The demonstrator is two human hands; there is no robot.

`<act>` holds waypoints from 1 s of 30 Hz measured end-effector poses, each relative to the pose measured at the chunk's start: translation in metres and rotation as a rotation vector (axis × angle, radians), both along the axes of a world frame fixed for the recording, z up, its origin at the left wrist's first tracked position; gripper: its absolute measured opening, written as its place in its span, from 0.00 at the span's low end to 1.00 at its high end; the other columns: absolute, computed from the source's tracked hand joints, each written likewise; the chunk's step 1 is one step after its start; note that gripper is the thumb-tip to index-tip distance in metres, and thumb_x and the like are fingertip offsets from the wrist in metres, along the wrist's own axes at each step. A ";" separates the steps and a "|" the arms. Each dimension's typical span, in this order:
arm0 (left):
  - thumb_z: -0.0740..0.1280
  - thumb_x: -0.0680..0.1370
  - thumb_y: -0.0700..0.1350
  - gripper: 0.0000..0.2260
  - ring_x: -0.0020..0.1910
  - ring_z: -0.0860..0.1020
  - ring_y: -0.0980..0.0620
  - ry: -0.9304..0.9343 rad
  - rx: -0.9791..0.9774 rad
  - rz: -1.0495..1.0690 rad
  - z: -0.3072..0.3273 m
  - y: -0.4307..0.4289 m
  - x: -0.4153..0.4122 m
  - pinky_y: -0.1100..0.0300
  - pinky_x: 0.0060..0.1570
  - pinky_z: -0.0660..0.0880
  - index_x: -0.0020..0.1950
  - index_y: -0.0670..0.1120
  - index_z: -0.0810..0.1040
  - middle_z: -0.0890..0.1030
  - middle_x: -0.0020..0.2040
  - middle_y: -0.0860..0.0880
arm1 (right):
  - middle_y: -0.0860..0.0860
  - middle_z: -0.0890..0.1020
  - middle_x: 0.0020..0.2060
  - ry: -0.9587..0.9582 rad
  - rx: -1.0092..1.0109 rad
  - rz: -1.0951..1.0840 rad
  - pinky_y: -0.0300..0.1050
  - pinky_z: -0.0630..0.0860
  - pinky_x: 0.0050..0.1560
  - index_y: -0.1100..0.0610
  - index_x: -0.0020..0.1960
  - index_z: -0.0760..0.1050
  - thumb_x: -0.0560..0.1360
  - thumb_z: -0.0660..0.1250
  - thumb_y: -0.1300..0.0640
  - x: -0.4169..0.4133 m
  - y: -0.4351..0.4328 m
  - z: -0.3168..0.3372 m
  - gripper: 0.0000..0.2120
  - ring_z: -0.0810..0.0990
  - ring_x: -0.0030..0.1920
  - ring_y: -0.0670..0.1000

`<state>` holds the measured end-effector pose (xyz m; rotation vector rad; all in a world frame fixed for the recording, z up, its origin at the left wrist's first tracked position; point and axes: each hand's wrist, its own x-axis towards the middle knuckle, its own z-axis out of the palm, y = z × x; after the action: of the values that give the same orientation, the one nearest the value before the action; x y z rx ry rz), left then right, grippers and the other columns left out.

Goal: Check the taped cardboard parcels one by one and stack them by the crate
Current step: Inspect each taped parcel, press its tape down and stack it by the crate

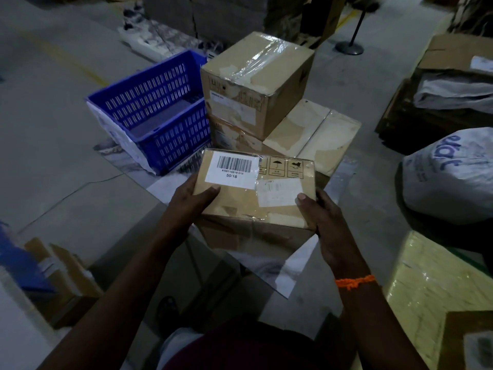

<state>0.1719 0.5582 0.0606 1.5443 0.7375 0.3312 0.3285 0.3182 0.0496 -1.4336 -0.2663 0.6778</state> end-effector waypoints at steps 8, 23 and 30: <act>0.73 0.77 0.39 0.28 0.64 0.79 0.53 -0.240 0.102 0.091 -0.004 0.015 -0.037 0.54 0.54 0.82 0.75 0.53 0.71 0.80 0.66 0.54 | 0.52 0.84 0.62 -0.025 -0.011 0.048 0.62 0.79 0.65 0.51 0.72 0.75 0.73 0.70 0.57 0.008 0.038 -0.012 0.27 0.82 0.64 0.56; 0.68 0.75 0.64 0.21 0.51 0.83 0.54 -0.043 -0.261 0.360 -0.089 -0.025 -0.085 0.56 0.45 0.81 0.61 0.52 0.79 0.85 0.53 0.54 | 0.52 0.81 0.63 -0.006 -0.182 0.045 0.47 0.78 0.57 0.50 0.65 0.78 0.82 0.63 0.53 -0.017 0.004 -0.083 0.13 0.79 0.66 0.53; 0.67 0.76 0.60 0.26 0.57 0.79 0.57 0.141 -0.105 0.274 -0.113 -0.049 -0.087 0.64 0.44 0.77 0.72 0.50 0.73 0.79 0.62 0.52 | 0.49 0.81 0.59 -0.039 -0.334 0.022 0.39 0.77 0.52 0.53 0.65 0.76 0.81 0.69 0.53 -0.030 -0.007 -0.100 0.13 0.80 0.59 0.46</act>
<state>0.0854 0.5095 -0.0526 1.3786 1.0653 0.3816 0.2986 0.3107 -0.0505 -1.7660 -0.2054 0.7365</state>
